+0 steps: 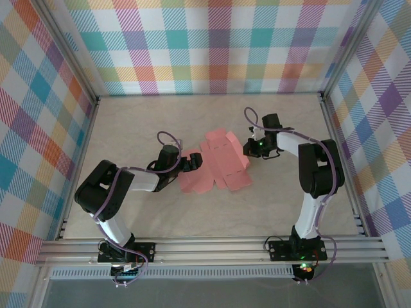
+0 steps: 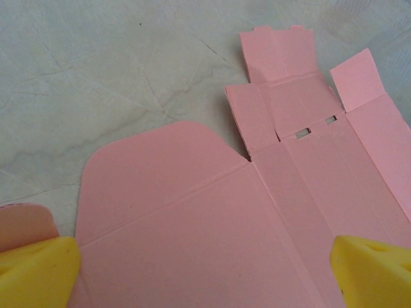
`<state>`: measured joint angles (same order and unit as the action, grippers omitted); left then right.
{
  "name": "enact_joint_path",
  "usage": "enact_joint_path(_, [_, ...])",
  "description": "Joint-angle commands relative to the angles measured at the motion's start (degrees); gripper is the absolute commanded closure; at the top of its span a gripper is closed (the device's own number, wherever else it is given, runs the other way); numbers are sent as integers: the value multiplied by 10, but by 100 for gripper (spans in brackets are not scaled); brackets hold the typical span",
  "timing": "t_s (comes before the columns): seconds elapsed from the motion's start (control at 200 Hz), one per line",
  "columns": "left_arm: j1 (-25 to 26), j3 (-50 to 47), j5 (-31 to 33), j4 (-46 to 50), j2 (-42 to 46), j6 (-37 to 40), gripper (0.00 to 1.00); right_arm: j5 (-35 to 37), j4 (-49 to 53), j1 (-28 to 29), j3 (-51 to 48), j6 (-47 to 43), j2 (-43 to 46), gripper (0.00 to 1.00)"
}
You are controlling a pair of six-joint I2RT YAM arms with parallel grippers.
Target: Fold the paper box
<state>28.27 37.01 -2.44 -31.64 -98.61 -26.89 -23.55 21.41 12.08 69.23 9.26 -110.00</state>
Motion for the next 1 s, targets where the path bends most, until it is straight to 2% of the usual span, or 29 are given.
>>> enact_joint_path(0.0, [-4, -27, -41, 112, -29, -20, 0, 46, 16, 11, 7, -16, 17, 99])
enact_joint_path(0.34, [-4, -25, -43, 118, -18, -22, 0, 218, 1, 76, -22, -64, 81, 100])
enact_joint_path(0.51, [-4, -24, -45, 124, -8, -19, 0, 334, -5, 122, -30, -81, 96, 100])
enact_joint_path(0.995, [-3, -22, -50, 127, 7, -19, 0, 609, 9, 219, 14, -60, 31, 100])
